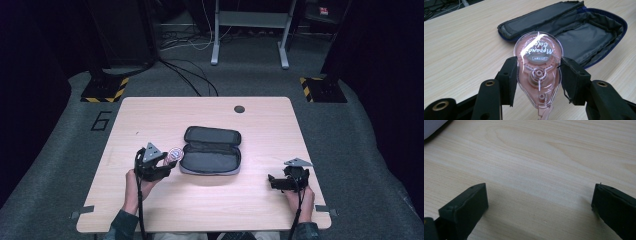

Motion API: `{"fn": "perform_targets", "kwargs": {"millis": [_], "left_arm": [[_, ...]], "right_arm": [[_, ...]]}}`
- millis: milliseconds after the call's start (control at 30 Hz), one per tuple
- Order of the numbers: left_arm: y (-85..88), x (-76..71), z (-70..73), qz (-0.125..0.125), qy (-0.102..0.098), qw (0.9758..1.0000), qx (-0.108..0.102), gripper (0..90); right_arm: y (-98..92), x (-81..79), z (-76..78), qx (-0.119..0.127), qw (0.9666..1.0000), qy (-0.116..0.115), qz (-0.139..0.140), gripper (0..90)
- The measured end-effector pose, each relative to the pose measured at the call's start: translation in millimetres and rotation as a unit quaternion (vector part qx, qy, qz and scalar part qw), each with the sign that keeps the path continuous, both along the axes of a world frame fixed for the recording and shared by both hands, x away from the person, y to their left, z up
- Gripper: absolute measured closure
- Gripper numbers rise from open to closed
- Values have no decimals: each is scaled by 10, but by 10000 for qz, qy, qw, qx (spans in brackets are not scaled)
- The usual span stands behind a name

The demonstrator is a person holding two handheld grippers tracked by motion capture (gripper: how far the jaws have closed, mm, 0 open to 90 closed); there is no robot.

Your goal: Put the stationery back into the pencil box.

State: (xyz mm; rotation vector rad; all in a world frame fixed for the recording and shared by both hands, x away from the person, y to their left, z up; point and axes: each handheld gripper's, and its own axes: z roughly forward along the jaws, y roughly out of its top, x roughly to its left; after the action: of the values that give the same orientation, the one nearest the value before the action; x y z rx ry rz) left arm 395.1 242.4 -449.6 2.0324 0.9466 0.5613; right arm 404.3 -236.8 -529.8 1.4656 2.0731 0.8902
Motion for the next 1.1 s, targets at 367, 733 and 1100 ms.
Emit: {"fn": "perform_targets", "kwargs": {"millis": [367, 733, 1100], "left_arm": [[-168, 108, 9, -159, -12, 9999, 1, 499], [-388, 219, -5, -361, 48, 9993, -5, 498], [-589, 315, -7, -526, 85, 9986, 25, 498]], "right_arm": [[0, 0, 0, -2, 10000, 0, 2, 2], [0, 0, 0, -3, 10000, -1, 2, 2], [0, -1, 0, -2, 10000, 1, 4, 2]]}}
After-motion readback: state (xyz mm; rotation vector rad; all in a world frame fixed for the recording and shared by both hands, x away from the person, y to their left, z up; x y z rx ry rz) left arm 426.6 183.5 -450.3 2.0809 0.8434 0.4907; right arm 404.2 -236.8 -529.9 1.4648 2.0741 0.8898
